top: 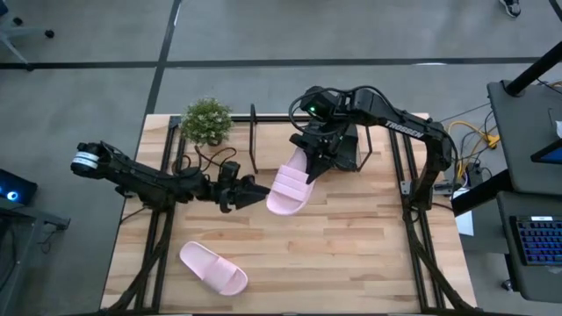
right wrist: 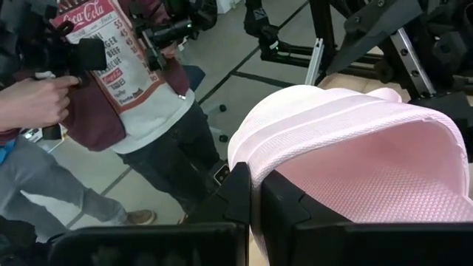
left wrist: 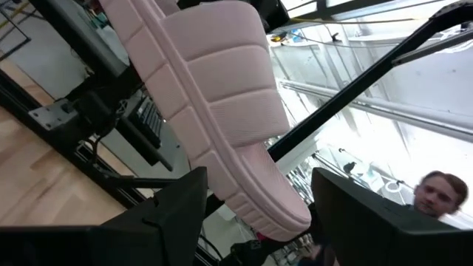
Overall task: Pick and place slides into the shelf
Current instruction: Put the top pink slipper on the shelf
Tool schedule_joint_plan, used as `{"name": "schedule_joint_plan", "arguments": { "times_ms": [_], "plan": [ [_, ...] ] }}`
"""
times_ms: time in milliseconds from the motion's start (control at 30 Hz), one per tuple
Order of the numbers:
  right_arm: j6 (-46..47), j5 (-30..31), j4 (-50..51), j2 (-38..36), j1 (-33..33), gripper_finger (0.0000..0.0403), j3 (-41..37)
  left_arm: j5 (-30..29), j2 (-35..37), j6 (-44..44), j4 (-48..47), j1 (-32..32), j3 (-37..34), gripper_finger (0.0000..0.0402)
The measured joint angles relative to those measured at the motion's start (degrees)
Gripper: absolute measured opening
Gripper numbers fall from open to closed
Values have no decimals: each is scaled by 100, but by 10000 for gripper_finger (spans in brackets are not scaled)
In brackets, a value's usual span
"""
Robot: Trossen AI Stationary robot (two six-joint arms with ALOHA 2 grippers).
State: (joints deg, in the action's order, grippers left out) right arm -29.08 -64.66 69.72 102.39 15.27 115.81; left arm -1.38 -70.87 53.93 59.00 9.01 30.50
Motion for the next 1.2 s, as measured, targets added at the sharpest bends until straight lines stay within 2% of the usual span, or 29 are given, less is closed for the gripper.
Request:
{"name": "schedule_joint_plan", "arguments": {
  "times_ms": [300, 467, 633, 767, 1200],
  "plan": [
    [62, -29, -150, 2, -4, 8, 0, 247, -58, 122, 7, -160, 70, 228],
    [87, -87, -199, 2, -2, 8, 0, 695, -370, 257, -35, -327, 317, 228],
    [192, -111, -223, -2, -2, 8, 0, 900, -606, 276, -40, -383, 532, 228],
    [198, -85, -223, -2, -2, 8, 0, 1250, -623, 276, -27, -387, 580, 228],
    [53, 15, -228, -2, 0, 8, 0, 1244, -602, 252, -13, -482, 520, 228]
  ]
}}
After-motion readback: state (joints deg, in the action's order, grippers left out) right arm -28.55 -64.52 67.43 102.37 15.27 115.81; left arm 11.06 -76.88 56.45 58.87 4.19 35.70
